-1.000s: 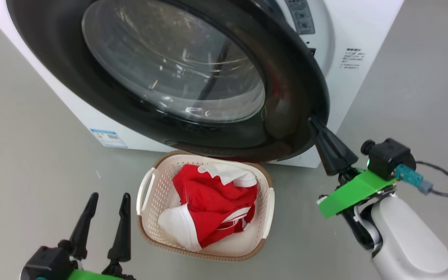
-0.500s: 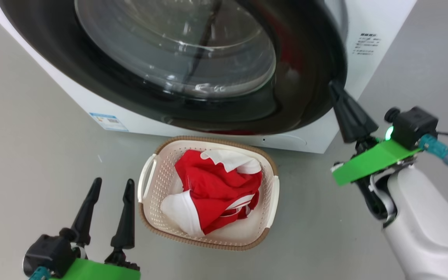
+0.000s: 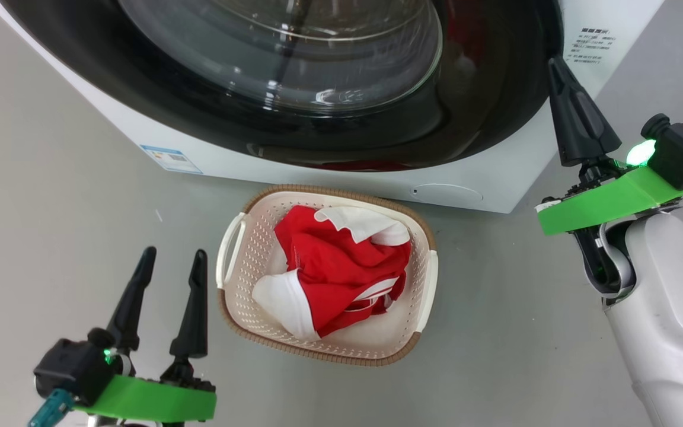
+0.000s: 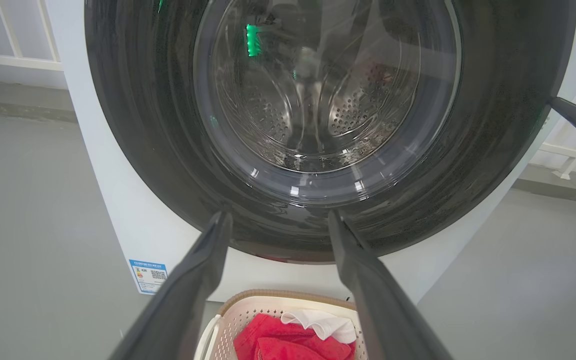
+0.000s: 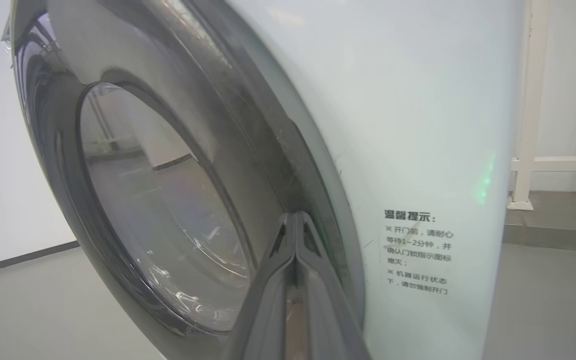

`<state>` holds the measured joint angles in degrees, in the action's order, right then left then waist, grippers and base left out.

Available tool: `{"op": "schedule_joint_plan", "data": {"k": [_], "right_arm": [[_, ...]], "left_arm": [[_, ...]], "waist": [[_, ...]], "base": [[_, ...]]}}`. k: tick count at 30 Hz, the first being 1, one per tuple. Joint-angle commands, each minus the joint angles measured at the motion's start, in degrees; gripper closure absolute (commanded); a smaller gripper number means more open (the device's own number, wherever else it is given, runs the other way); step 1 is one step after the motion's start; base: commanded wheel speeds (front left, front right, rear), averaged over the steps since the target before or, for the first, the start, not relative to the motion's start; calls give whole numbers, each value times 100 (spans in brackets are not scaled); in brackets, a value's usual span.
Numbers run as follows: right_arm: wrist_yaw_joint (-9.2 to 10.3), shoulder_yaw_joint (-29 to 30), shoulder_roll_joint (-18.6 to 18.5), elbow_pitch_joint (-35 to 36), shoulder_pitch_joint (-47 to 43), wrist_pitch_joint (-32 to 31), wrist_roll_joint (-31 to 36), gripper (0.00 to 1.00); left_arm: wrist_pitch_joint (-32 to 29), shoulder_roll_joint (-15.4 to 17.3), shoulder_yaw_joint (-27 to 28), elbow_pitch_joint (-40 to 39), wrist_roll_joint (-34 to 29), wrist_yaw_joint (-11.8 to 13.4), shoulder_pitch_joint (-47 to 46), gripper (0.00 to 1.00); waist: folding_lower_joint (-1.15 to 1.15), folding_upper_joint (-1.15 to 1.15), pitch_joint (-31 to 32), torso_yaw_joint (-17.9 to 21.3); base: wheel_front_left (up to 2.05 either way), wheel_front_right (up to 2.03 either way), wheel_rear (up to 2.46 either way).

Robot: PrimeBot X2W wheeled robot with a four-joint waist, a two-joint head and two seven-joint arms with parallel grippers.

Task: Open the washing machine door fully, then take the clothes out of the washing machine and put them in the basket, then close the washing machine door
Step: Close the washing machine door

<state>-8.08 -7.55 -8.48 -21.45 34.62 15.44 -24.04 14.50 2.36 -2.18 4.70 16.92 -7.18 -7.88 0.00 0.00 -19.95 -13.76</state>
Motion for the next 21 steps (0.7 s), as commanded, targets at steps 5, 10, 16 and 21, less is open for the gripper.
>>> {"op": "schedule_joint_plan", "data": {"k": [5,10,16,21], "right_arm": [[59,14,68,188,118,-44,55,100],[59,-58,57,186,-155,-44,31,68],[59,-247,13,171,-675,-44,57,0],[59,-316,-1,154,-1068,-44,58,0]], "left_arm": [[50,52,198,-160,33,-31,-150,0],[50,52,215,-128,9,-31,-100,0],[50,52,204,-100,-105,-31,53,0],[50,52,258,-67,-210,-31,168,0]], "waist": [[0,0,8,-13],[0,0,127,37],[0,0,360,161],[0,0,524,307]], "base": [[0,0,0],[0,0,0],[0,0,0],[0,0,0]]}}
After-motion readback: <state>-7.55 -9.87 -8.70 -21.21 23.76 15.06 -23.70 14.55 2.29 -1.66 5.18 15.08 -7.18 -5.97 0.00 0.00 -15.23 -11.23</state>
